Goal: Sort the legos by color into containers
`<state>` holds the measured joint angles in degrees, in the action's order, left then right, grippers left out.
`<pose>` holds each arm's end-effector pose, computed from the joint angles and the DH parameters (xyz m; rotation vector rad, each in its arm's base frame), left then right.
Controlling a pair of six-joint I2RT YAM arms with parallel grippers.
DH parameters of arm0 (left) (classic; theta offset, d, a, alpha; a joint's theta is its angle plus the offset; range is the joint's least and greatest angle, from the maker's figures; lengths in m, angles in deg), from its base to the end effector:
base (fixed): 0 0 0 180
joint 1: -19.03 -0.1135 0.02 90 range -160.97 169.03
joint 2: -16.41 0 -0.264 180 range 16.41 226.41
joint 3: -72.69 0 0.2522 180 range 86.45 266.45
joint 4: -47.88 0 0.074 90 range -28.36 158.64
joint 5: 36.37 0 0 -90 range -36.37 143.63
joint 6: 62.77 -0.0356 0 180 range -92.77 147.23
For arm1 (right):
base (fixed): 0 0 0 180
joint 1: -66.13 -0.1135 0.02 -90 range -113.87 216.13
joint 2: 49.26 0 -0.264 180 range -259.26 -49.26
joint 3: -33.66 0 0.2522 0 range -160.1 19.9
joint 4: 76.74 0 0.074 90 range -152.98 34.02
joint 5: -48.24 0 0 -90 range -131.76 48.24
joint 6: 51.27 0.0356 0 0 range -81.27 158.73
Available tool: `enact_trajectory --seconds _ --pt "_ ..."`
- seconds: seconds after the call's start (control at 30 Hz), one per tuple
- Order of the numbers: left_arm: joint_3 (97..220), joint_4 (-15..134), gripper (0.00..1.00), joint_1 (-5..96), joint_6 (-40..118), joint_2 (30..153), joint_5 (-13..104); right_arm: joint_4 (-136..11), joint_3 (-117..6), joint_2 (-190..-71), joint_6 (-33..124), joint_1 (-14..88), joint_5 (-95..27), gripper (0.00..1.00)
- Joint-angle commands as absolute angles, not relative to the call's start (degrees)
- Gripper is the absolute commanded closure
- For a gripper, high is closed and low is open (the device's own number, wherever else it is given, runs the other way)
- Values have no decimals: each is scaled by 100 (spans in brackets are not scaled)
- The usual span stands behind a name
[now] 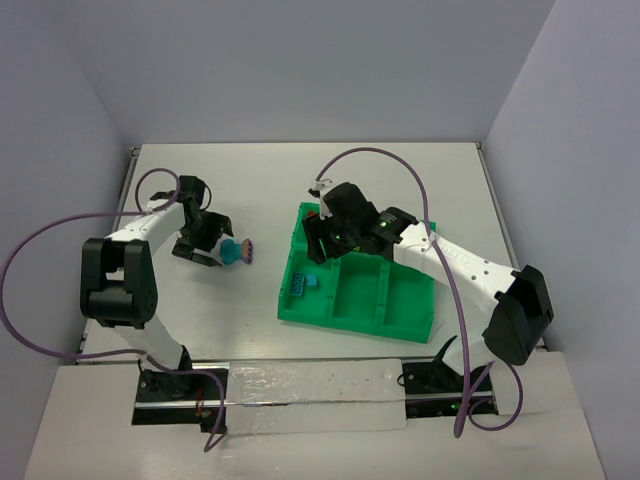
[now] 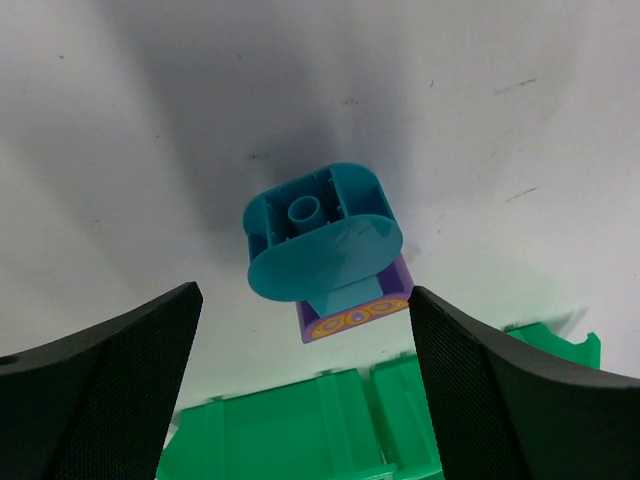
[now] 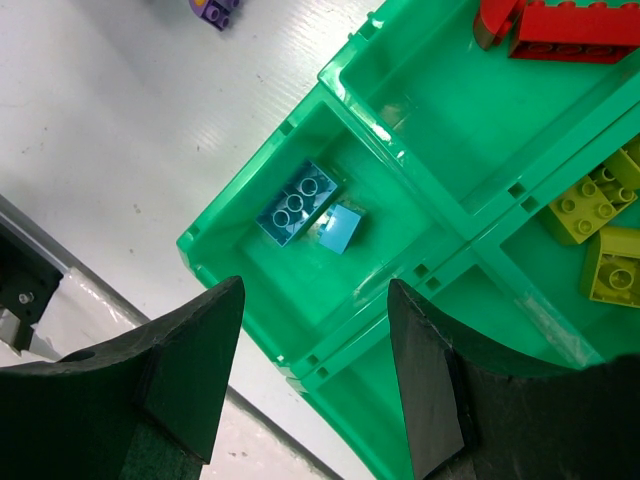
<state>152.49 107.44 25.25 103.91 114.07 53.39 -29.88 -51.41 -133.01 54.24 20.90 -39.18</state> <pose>0.3172 -0.0347 0.1908 -1.7137 2.4278 -0.2215 0.2243 0.2284 0.3035 -0.6468 2.3501 0.5510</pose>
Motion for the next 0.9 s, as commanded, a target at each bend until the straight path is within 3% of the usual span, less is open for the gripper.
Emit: enact_trajectory --seconds 0.0,0.47,0.73,0.87 --pt "15420 10523 8 2492 10387 11772 5178 -2994 -5226 -13144 5367 2087 -3983 33" --pt "15398 10228 11 2474 10367 12073 5231 -2932 -5313 -13218 5341 2087 -3992 33" --pt "15451 10389 39 2483 10262 11947 5328 -2932 -5340 -13250 5343 2087 -3979 33" --pt "15629 10470 66 2483 9967 11743 5328 -2906 -5399 -13264 5372 2095 -3920 33"
